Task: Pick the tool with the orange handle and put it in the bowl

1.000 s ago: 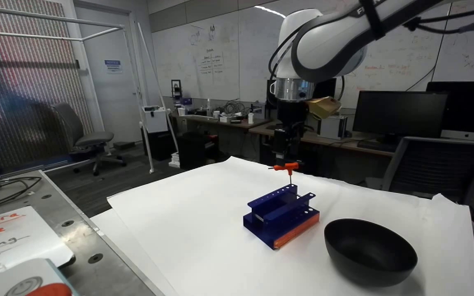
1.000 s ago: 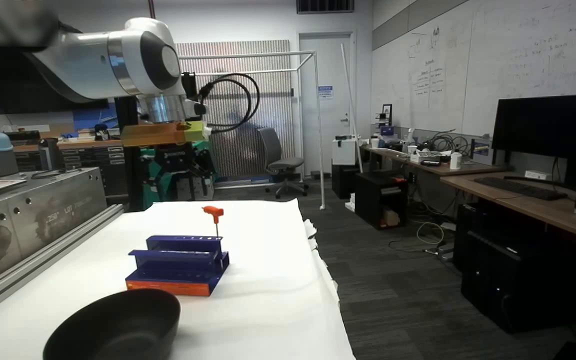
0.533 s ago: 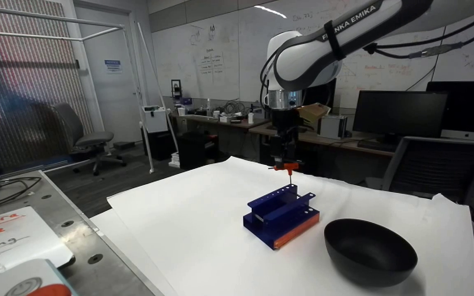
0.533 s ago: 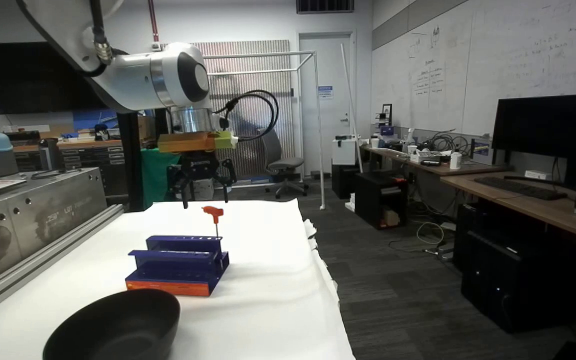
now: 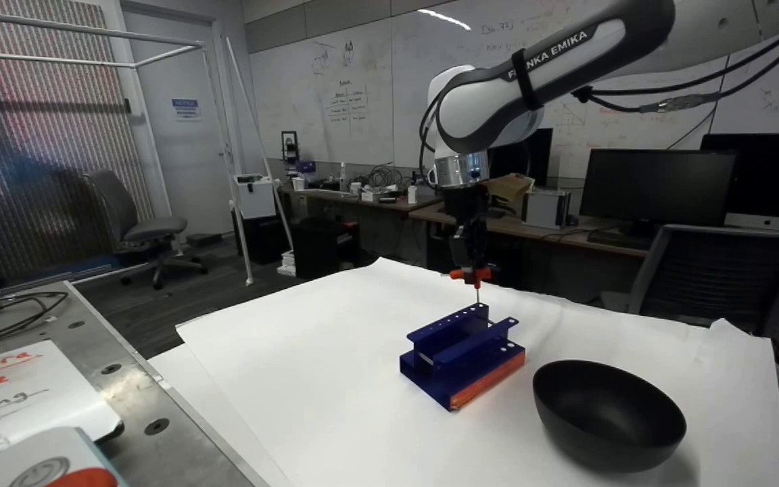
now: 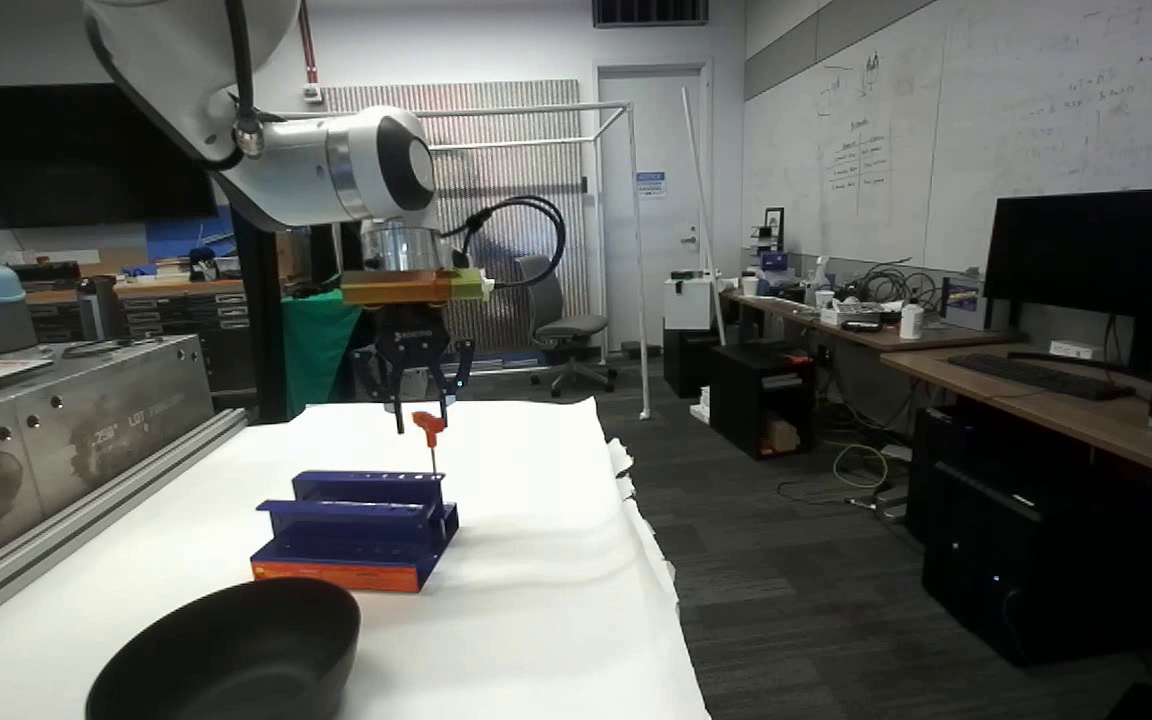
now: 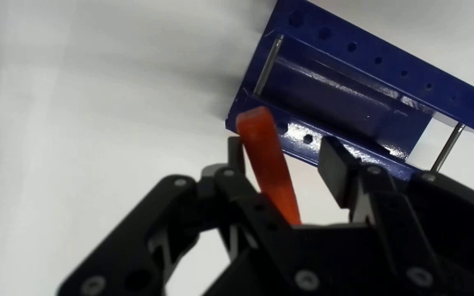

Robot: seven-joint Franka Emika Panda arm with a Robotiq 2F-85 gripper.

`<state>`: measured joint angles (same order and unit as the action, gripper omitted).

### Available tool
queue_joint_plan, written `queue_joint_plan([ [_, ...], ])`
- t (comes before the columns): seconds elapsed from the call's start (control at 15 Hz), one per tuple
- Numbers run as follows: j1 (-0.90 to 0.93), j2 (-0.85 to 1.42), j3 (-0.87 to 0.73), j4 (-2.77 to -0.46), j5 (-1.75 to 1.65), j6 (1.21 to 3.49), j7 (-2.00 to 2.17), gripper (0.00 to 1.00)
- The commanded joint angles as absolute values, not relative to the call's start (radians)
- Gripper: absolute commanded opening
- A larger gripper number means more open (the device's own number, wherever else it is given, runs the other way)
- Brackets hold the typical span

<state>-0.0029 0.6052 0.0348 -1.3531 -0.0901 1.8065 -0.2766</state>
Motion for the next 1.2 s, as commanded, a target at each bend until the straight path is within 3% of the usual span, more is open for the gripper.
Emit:
queue_joint_plan([
  [0.0, -0.023, 0.641, 0.046, -1.281, -0.066, 1.751, -0.312, 0.2],
  [0.07, -0.026, 0.644, 0.046, -1.28, -0.061, 1.744, -0.308, 0.13],
  [0.2, -0.03, 0.627, 0.043, -1.291, -0.045, 1.735, -0.276, 0.09],
  [0.27, -0.034, 0.598, 0.044, -1.302, -0.028, 1.712, -0.26, 0.13],
  [0.67, -0.023, 0.416, 0.021, -1.345, 0.048, 1.62, -0.002, 0.11],
  [1.13, -0.056, 0.434, -0.028, -1.214, 0.122, 1.229, 0.195, 0.12],
])
